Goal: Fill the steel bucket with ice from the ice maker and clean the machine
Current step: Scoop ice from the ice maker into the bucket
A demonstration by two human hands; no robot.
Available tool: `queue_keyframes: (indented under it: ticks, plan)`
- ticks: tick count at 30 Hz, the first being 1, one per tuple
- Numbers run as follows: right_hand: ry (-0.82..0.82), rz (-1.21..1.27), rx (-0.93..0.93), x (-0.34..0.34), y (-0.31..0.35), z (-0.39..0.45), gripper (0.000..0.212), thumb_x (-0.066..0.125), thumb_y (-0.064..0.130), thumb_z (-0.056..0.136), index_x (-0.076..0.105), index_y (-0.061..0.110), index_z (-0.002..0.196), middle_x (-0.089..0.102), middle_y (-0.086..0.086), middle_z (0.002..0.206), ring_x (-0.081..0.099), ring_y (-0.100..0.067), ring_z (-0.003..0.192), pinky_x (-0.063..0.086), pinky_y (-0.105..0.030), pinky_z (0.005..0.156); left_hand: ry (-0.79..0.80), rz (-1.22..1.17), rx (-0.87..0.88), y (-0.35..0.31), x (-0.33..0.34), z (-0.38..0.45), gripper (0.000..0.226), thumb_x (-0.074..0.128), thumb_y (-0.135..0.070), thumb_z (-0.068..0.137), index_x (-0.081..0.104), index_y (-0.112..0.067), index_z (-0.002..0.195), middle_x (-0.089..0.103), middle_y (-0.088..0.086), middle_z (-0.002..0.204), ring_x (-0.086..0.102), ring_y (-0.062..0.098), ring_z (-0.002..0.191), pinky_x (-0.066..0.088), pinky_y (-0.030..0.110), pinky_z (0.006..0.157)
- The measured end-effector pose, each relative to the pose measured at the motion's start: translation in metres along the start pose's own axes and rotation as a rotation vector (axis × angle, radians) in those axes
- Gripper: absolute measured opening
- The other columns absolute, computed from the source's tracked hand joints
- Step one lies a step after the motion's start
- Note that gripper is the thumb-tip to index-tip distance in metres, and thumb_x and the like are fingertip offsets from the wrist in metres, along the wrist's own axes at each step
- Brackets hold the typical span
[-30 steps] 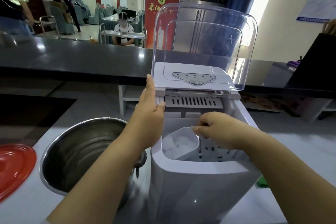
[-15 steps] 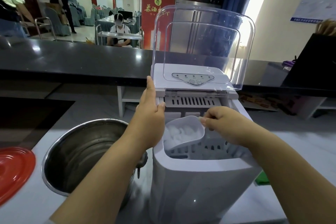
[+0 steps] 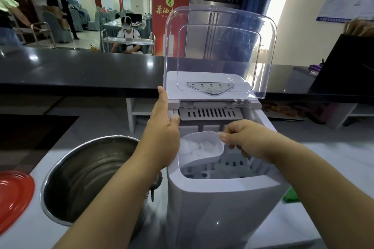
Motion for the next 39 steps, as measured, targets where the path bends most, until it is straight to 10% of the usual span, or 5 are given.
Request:
queue_keyframes:
  ticks: [11,20,25,29,39]
  plan:
    - [-0.007,0.322,0.097,-0.002,-0.019,0.000,0.018,0.055,0.024,0.096,0.065,0.010,0.089,0.047,-0.006,0.071,0.029,-0.014,0.055,0.032,-0.024,0.046,-0.125,-0.121,0.001,0.006,-0.011,-0.004,0.055,0.036,-0.013,0.101,0.020,-0.033,0.150,0.055,-0.027,0.109,0.051,-0.014,0.079,0.041,0.005,0.073]
    - [-0.107,0.380,0.039,-0.014,-0.017,-0.002,0.029,0.052,0.026,0.097,0.054,0.010,0.073,0.047,-0.005,0.070,0.032,-0.015,0.057,0.033,-0.024,0.048,-0.167,-0.169,-0.009,0.005,-0.014,-0.008,0.051,0.037,-0.009,0.100,0.028,-0.024,0.148,0.046,-0.030,0.081,0.044,-0.028,0.059,0.033,-0.007,0.059]
    - [-0.144,0.473,0.023,-0.017,-0.016,-0.004,0.026,0.051,0.025,0.097,0.055,0.007,0.078,0.047,-0.006,0.071,0.031,-0.014,0.055,0.032,-0.023,0.047,-0.191,-0.150,0.011,0.004,-0.015,-0.008,0.050,0.037,-0.009,0.100,0.031,-0.022,0.147,0.046,-0.034,0.086,0.044,-0.030,0.063,0.033,-0.007,0.061]
    - [-0.253,0.506,-0.049,-0.026,-0.010,-0.006,0.031,0.053,0.026,0.096,0.054,0.011,0.069,0.047,-0.003,0.065,0.031,-0.013,0.052,0.031,-0.025,0.049,-0.213,-0.117,0.039,0.006,-0.022,-0.008,0.045,0.040,-0.012,0.098,0.042,-0.022,0.142,0.054,-0.013,0.131,0.052,0.002,0.118,0.043,0.021,0.099]
    - [-0.413,0.477,-0.194,-0.025,0.035,-0.016,0.033,0.056,0.029,0.093,0.063,0.005,0.072,0.052,0.004,0.053,0.040,-0.011,0.054,0.036,-0.031,0.058,-0.277,0.107,0.170,0.020,-0.069,-0.021,0.016,0.058,-0.019,0.091,0.063,-0.031,0.100,0.065,-0.021,0.090,0.063,-0.003,0.086,0.050,0.015,0.074]
Point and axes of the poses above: each hand's wrist, its own z-axis towards the middle knuckle, its own x-axis out of the palm, y = z × x, the point moved 9 cm from there along z, towards the middle knuckle
